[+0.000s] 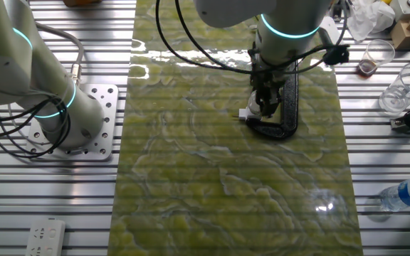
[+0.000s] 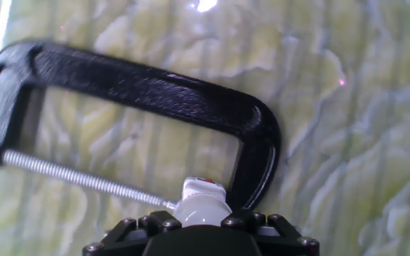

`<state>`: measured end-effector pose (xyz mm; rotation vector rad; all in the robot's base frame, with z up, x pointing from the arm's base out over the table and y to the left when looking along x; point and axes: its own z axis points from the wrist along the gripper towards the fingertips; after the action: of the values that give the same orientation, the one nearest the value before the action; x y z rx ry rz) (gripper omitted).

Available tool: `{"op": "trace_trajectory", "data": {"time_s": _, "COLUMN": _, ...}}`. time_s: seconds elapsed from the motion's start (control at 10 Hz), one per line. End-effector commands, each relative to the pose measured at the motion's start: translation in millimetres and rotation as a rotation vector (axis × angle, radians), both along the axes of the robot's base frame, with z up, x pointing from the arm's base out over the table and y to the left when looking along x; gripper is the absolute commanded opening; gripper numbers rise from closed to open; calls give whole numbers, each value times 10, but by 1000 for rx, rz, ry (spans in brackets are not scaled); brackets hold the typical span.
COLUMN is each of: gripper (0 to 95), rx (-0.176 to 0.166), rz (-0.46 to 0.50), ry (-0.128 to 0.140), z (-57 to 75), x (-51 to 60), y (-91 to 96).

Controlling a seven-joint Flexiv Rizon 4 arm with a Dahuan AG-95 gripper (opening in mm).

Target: Install the light bulb by rotating it

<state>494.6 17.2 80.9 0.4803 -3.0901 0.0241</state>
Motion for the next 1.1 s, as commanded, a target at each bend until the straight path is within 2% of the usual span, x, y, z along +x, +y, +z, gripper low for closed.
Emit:
{"op": "trace_trajectory", "data": {"time_s": 0.1, "gripper": 570, "rx": 3, "rz": 282, "ry": -6, "z": 11, "x": 5, "y": -3}}
{"op": "trace_trajectory", "data": {"time_s": 0.6, "gripper": 570, "rx": 10, "rz": 420, "ry": -15, "z": 23, "x": 34, "y": -62}}
{"op": "trace_trajectory", "data": {"time_s": 0.7, "gripper": 760, "rx": 10, "rz": 430, "ry": -17, "z": 23, "x": 34, "y": -62}}
{"op": "trace_trajectory", "data": {"time_s": 1.1, "gripper": 760, "rx": 10, "rz": 467, "ry": -19, "z": 22, "x": 30, "y": -36}}
